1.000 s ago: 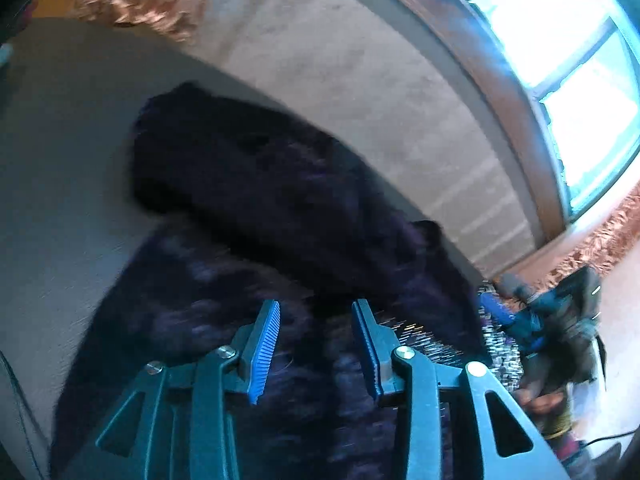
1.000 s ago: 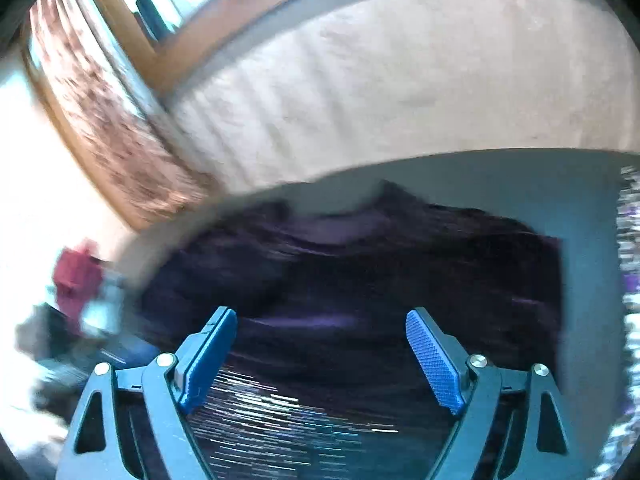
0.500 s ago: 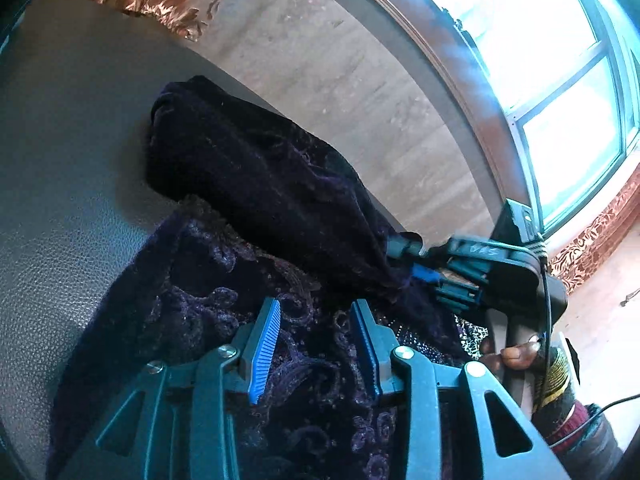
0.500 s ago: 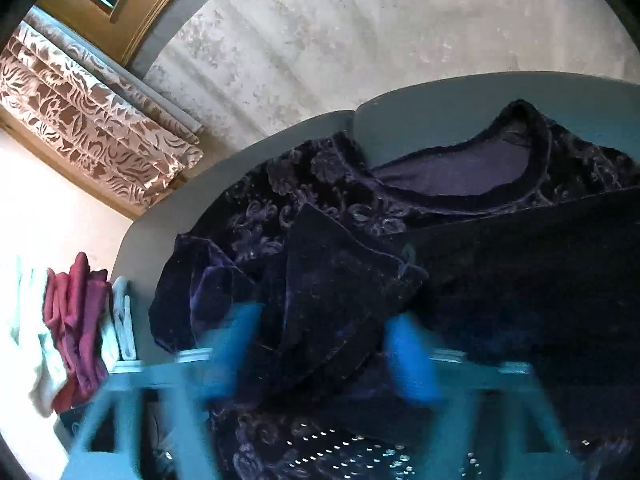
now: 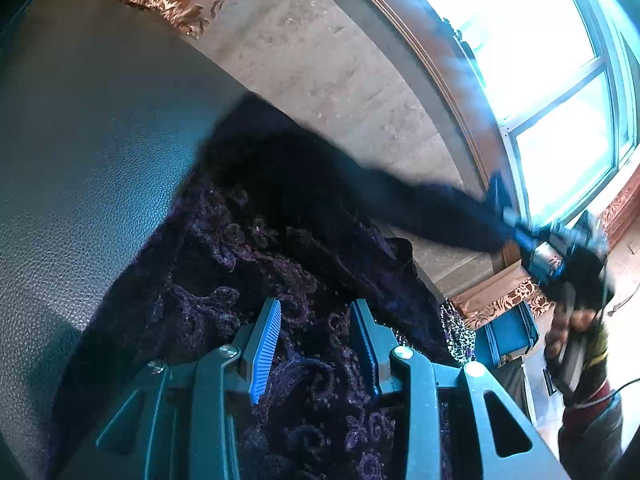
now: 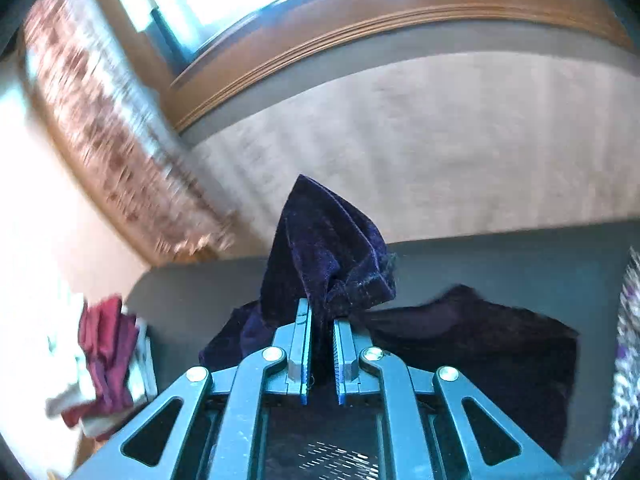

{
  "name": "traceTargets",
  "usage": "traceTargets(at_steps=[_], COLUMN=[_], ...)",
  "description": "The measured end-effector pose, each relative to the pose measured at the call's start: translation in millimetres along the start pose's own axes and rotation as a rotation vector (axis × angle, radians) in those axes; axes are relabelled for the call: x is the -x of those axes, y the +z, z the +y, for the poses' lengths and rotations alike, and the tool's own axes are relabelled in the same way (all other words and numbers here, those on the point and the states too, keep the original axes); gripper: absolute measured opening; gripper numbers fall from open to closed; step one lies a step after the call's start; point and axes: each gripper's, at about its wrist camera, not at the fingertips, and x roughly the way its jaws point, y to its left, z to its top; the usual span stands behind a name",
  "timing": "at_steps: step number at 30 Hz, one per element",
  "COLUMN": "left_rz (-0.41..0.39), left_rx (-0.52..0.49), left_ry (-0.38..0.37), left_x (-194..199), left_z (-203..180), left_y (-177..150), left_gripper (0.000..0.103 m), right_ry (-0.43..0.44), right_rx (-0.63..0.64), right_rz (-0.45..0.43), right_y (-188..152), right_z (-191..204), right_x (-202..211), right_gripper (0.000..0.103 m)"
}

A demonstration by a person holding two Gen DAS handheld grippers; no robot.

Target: Fold clothes

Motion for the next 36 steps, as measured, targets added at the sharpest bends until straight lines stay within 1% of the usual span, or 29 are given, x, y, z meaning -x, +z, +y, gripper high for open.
traceTargets(at_steps=[2, 3, 7, 8, 10, 11, 12, 13, 14, 15, 16, 17, 21, 23, 24, 25, 26, 27, 28, 29, 30, 31, 33, 34, 35, 36], left_rz=[0.017, 0.026, 0.039, 0.035, 0.025, 0.021, 0.018, 0.017, 0.015, 0.012, 0.01, 0.007, 0.003, -0.009, -0.017, -0.024, -0.032, -0.035, -0.036, -0.036, -0.039, -0.044, -0.041, -0.033, -0.025, -0.018], left_rx=[0.009, 0.02, 0.123, 0.159, 0.212, 0.227, 0.237, 0.248, 0.263, 0.277, 0.287, 0.298, 0.33, 0.381, 0.402, 0.416, 0.429, 0.435, 0.438, 0.441, 0.433, 0.418, 0.389, 0.378, 0.367, 0.356], left_ry=[0.017, 0.02, -0.037, -0.058, -0.067, -0.059, -0.045, -0.033, -0.03, -0.027, -0.021, -0.015, 0.035, 0.036, 0.035, 0.036, 0.039, 0.043, 0.046, 0.049, 0.054, 0.059, 0.07, 0.076, 0.083, 0.089], left_x=[-1.0, -0.9, -4.0, -4.8, -8.6, -11.4, -14.8, -18.1, -21.6, -25.3, -28.9, -32.5, -49.5, -51.9, -52.5, -52.8, -52.8, -52.4, -51.8, -51.2, -50.4, -49.5, -46.7, -45.7, -44.7, -43.6], left_z=[-1.8, -2.5, 1.5, 4.2, 8.7, 9.9, 10.7, 11.4, 12.0, 12.4, 12.4, 12.5, 12.8, 15.7, 17.4, 19.0, 21.0, 22.2, 22.6, 22.9, 21.9, 19.8, 18.9, 20.3, 21.6, 22.9], left_y=[1.7, 2.7, 12.1, 15.9, 24.7, 29.7, 35.0, 39.9, 44.6, 49.0, 52.9, 56.8, 66.0, 68.9, 69.6, 69.5, 69.9, 70.6, 71.4, 72.1, 72.6, 73.0, 72.1, 70.4, 68.7, 67.0], left_gripper=[0.036, 0.038, 0.042, 0.045, 0.049, 0.051, 0.051, 0.052, 0.053, 0.056, 0.056, 0.057, 0.057, 0.057, 0.055, 0.052, 0.042, 0.026, 0.022, 0.019, 0.015, 0.015, 0.015, 0.015, 0.015, 0.015], right_ry=[-0.01, -0.014, -0.028, -0.031, -0.038, -0.024, 0.007, 0.04, 0.059, 0.069, 0.08, 0.09, 0.142, 0.153, 0.143, 0.125, 0.106, 0.09, 0.075, 0.068, 0.067, 0.085, 0.158, 0.168, 0.159, 0.137], right_rx=[-0.063, -0.094, -0.215, -0.246, -0.307, -0.343, -0.381, -0.422, -0.45, -0.469, -0.487, -0.505, -0.584, -0.598, -0.585, -0.562, -0.538, -0.503, -0.46, -0.42, -0.381, -0.352, -0.326, -0.312, -0.297, -0.303], right_rz=[0.001, 0.01, 0.046, 0.055, 0.073, 0.078, 0.08, 0.082, 0.078, 0.07, 0.061, 0.053, 0.017, 0.027, 0.035, 0.044, 0.053, 0.063, 0.075, 0.078, 0.075, 0.042, -0.069, -0.112, -0.141, -0.131], right_y=[-11.4, -18.7, -47.8, -55.1, -69.7, -76.5, -82.4, -87.5, -90.3, -91.9, -93.6, -95.2, -96.1, -93.1, -90.6, -87.6, -84.5, -81.0, -77.0, -71.5, -65.0, -56.0, -43.1, -41.9, -42.9, -48.7], right_z=[-27.4, -40.0, -90.5, -103.1, -128.4, -139.0, -147.1, -154.8, -159.9, -163.1, -166.3, -169.5, -183.3, -187.4, -186.2, -182.9, -179.5, -173.8, -166.3, -157.8, -148.5, -139.1, -129.1, -128.5, -129.9, -136.3], right_x=[1.0, -3.0, -19.0, -23.0, -31.0, -34.8, -37.2, -38.6, -39.5, -40.3, -41.0, -41.7, -44.0, -51.2, -54.1, -56.2, -58.4, -60.2, -61.9, -61.2, -58.8, -49.3, -18.8, -4.0, 8.2, 10.8], right_gripper=[0.01, 0.01, 0.01, 0.01, 0.012, 0.015, 0.015, 0.019, 0.027, 0.031, 0.038, 0.041, 0.044, 0.045, 0.045, 0.045, 0.041, 0.036, 0.019, 0.008, 0.008, 0.008, 0.008, 0.008, 0.008, 0.008])
